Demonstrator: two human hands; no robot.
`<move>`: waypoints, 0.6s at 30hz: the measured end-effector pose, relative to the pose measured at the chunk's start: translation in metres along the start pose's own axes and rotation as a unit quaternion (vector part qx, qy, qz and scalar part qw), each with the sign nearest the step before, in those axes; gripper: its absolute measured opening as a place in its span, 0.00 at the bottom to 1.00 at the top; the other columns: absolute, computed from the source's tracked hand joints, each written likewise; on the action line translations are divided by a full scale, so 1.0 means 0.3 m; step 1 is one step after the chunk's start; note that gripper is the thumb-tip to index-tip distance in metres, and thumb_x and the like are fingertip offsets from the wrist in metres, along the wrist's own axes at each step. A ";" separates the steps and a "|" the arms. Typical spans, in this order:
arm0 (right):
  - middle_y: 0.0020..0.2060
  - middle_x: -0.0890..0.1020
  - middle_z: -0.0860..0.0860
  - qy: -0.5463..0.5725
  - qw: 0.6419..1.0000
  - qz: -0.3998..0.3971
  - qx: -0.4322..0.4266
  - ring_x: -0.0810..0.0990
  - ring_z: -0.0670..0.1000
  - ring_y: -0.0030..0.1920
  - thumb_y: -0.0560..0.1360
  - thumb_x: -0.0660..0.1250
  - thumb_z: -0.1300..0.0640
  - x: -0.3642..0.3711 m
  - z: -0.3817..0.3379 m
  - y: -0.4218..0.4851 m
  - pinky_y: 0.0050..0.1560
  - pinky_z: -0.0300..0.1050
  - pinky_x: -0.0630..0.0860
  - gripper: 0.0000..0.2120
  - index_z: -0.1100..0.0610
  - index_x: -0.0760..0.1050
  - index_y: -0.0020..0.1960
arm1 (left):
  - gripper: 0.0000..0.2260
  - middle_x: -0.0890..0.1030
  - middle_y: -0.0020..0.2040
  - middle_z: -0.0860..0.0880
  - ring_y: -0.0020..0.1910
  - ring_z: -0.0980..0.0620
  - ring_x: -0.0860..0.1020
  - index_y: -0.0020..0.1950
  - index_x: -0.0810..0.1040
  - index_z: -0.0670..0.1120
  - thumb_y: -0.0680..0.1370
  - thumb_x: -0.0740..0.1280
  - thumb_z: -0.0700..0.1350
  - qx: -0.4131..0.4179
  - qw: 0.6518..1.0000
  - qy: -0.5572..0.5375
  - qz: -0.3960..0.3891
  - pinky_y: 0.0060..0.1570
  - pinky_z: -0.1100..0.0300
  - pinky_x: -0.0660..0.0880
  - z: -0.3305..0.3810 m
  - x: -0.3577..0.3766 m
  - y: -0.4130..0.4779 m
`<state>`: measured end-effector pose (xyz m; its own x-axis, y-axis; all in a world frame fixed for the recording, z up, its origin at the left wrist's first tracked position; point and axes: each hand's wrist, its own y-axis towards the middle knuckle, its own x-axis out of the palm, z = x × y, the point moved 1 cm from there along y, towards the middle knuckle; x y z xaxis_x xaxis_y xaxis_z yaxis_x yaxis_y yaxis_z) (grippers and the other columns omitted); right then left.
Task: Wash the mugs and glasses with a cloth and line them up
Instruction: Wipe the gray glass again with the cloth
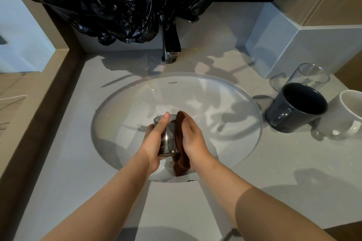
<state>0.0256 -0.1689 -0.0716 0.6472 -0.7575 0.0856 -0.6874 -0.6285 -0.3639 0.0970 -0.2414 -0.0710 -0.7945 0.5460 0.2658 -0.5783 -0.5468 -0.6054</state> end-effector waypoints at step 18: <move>0.45 0.80 0.43 -0.153 0.979 0.102 -0.082 0.78 0.49 0.49 0.81 0.55 0.50 -0.026 0.002 -0.023 0.53 0.44 0.74 0.12 0.45 0.77 0.53 | 0.22 0.84 0.48 0.44 0.46 0.45 0.83 0.62 0.75 0.45 0.78 0.61 0.61 0.007 1.000 -0.001 0.010 0.45 0.51 0.78 -0.008 0.008 0.009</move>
<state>0.0255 -0.1585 -0.0704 0.5418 -0.7978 -0.2646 -0.8404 -0.5085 -0.1877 0.0940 -0.2401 -0.0739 -0.8067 0.5335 0.2543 -0.5643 -0.5674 -0.5997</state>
